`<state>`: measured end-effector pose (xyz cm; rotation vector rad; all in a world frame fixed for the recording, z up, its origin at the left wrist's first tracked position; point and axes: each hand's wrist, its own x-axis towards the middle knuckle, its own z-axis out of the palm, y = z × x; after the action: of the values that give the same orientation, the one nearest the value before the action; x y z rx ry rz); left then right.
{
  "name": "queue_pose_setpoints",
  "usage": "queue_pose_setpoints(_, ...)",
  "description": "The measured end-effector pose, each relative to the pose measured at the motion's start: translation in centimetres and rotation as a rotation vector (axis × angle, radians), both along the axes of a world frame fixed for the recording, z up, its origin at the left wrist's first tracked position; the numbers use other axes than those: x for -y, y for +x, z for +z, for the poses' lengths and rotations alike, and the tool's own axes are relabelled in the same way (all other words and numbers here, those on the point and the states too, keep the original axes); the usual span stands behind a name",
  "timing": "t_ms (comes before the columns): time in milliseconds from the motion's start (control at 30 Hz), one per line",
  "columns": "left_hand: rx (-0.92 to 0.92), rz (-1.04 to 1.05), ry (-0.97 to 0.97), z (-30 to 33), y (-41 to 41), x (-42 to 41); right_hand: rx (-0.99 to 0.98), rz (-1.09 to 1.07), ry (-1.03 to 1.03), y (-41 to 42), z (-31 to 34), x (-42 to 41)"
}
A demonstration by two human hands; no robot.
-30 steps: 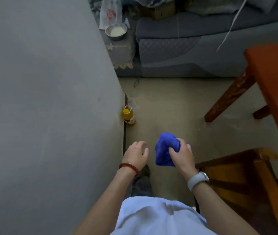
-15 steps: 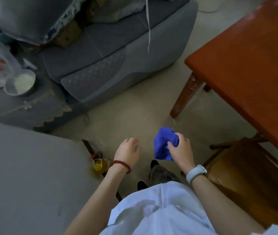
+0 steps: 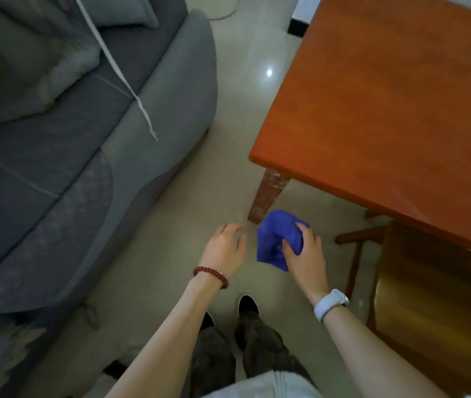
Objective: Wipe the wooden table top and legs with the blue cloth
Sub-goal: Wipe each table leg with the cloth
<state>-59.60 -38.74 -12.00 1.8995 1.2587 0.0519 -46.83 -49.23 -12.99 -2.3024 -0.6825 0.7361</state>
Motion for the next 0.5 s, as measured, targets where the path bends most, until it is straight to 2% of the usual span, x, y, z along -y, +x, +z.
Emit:
queue_pose_setpoints(167, 0.135, -0.059, 0.008, -6.7, 2.9, -3.7, 0.085, -0.114, 0.125, 0.6, -6.0, -1.9)
queue_pose_setpoints(267, 0.289, -0.045, 0.003, -9.5, 4.9, -5.7, 0.194, -0.129, 0.251, 0.8, -9.8, -2.6)
queue_pose_setpoints(500, 0.772, -0.091, 0.044, -15.6, 10.1, -9.0, 0.543, -0.112, 0.741, 2.5, -19.3, -4.9)
